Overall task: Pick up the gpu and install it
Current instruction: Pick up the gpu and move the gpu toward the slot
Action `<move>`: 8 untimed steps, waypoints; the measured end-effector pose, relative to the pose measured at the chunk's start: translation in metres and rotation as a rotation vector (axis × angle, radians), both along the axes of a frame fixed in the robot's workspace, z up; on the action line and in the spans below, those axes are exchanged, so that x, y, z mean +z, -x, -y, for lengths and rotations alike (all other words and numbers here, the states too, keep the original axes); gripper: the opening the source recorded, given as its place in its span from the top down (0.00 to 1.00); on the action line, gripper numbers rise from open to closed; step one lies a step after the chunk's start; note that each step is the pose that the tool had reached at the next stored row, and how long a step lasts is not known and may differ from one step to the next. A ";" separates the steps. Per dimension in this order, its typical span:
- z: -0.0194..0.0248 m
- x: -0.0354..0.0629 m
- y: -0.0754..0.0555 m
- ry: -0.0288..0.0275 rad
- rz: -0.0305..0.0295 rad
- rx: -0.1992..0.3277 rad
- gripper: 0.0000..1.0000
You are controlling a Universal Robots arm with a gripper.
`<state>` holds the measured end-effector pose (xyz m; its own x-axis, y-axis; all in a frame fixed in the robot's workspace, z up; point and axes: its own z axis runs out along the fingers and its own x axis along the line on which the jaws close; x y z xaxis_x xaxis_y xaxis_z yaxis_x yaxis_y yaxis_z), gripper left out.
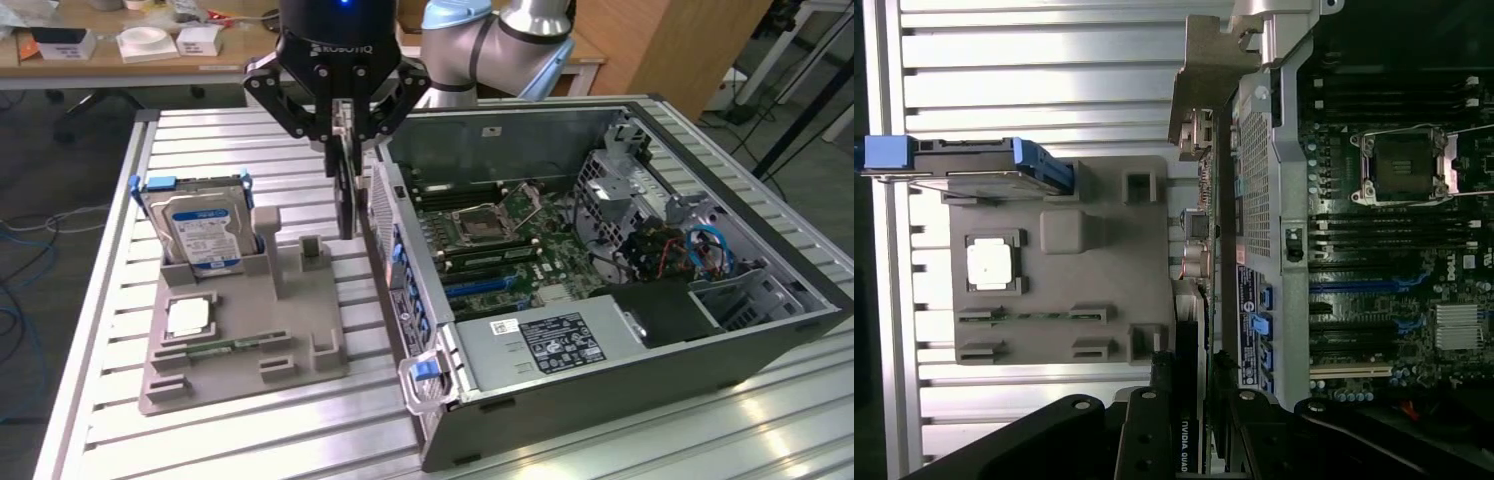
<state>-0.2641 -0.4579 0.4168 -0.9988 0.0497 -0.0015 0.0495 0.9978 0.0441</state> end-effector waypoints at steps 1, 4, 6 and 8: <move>0.0000 0.0000 0.000 0.0001 0.0000 0.000 0.74; 0.0000 0.0000 -0.002 0.0000 0.0000 0.000 0.74; 0.0000 0.0000 -0.003 0.0000 0.0000 0.000 0.74; 0.0000 0.0000 -0.004 0.0000 0.0000 0.000 0.74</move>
<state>-0.2605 -0.4579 0.4168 -0.9988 0.0496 -0.0015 0.0495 0.9978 0.0441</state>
